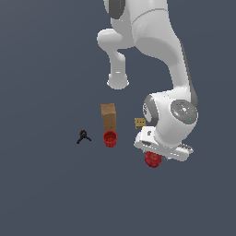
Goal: Pick up a designated object from a clutter of objects.
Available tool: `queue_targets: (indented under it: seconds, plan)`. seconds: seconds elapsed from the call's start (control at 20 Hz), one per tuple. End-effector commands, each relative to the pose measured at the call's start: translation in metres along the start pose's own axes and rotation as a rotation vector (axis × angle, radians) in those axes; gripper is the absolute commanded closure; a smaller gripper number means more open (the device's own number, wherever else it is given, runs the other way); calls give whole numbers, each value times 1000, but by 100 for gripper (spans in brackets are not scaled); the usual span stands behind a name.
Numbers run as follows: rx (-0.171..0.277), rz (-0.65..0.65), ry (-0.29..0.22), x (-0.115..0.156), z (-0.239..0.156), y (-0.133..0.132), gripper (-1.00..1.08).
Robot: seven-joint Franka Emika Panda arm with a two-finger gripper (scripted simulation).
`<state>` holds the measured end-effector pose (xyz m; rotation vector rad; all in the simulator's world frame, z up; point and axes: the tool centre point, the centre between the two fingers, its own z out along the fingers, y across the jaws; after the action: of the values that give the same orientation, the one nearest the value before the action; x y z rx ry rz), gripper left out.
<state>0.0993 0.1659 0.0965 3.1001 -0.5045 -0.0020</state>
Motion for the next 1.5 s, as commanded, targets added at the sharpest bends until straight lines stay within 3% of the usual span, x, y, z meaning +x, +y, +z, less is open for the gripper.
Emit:
queue_targets:
  seconds: [0.0, 0.75, 0.8, 1.45]
  plan:
    - [0, 0, 0, 0, 3, 0, -92]
    - [1, 4, 1, 1, 50, -1, -92]
    - [1, 4, 1, 1, 50, -1, 108]
    - [1, 3, 0, 0, 47, -2, 108]
